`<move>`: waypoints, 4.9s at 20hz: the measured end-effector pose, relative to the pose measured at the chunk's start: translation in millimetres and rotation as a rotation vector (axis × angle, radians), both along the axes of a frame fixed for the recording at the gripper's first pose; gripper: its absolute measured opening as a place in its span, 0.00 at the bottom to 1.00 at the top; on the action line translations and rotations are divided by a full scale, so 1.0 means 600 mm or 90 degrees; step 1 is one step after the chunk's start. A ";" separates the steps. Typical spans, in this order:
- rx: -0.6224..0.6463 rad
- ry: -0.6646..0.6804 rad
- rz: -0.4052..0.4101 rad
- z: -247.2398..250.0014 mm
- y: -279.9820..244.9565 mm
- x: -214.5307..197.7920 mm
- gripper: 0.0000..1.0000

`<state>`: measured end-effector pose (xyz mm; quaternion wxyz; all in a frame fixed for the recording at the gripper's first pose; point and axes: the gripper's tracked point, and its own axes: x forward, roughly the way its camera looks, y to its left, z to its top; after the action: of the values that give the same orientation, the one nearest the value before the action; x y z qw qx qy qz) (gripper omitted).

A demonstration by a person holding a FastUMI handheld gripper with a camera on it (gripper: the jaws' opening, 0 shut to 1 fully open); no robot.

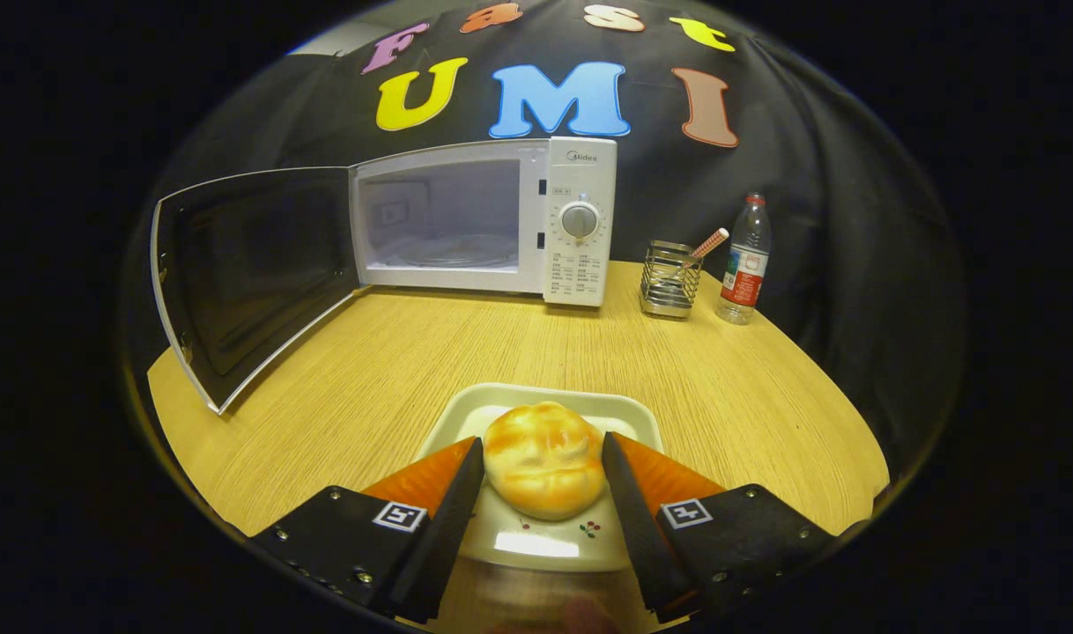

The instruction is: Open the microwave, put the food inside, and close the microwave door.

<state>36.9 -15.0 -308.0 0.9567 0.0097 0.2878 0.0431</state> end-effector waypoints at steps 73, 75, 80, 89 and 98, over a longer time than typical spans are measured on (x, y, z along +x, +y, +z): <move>0.368 -0.131 -0.014 0.145 0.329 0.362 0.67; 0.394 -0.104 -0.029 0.130 0.340 0.396 0.67; 0.396 -0.080 -0.066 0.101 0.350 0.471 0.67; 0.379 -0.084 -0.120 0.069 0.351 0.547 0.73; 0.341 -0.102 -0.096 0.075 0.355 0.537 0.98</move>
<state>359.1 198.2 -263.2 0.9402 0.2797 0.1885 0.0465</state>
